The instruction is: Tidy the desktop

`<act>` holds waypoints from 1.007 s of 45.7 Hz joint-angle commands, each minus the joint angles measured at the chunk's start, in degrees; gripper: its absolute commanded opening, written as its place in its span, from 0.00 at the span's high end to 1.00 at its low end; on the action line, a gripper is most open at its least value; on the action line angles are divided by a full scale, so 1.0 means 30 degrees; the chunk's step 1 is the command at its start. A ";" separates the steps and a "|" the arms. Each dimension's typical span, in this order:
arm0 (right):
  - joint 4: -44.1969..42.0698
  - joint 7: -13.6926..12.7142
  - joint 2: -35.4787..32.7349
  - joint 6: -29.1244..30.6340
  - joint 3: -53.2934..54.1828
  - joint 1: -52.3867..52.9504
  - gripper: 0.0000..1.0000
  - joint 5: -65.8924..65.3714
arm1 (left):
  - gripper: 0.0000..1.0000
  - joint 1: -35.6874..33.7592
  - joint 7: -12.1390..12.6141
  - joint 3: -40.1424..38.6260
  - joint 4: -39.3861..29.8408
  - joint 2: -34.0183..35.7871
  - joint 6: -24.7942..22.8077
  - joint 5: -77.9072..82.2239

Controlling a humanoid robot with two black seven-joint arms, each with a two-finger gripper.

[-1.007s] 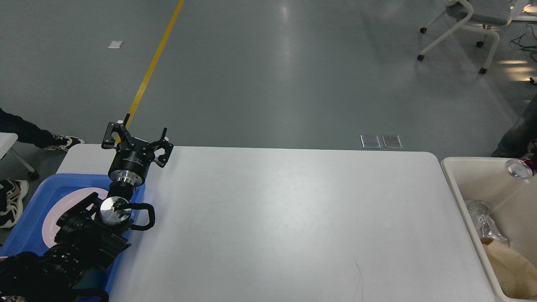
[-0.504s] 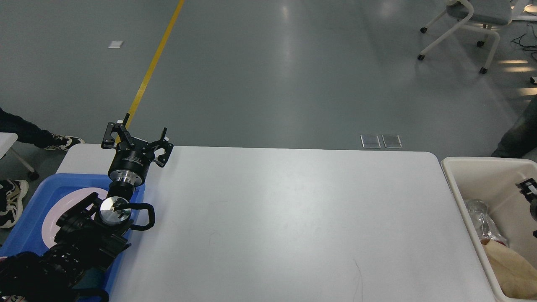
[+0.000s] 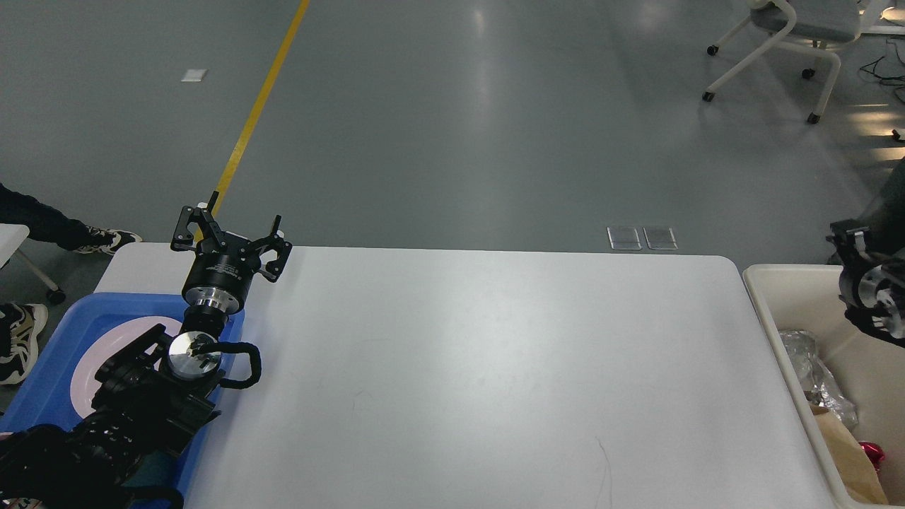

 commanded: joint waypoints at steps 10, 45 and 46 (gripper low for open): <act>0.1832 0.3815 0.1965 0.1840 1.2808 -0.1841 0.00 -0.0058 | 0.03 0.0000 0.0000 0.0002 -0.0021 0.0000 0.0000 0.0005; 0.1160 0.9797 0.3491 0.5710 1.3491 -0.5682 0.00 -0.0117 | 0.04 0.0000 0.0000 0.0002 -0.0022 0.0000 0.0000 0.0005; 0.1160 0.9973 0.3462 0.5710 1.3169 -0.5594 0.00 -0.0117 | 0.03 0.0000 0.0000 0.0002 -0.0022 0.0000 0.0000 0.0005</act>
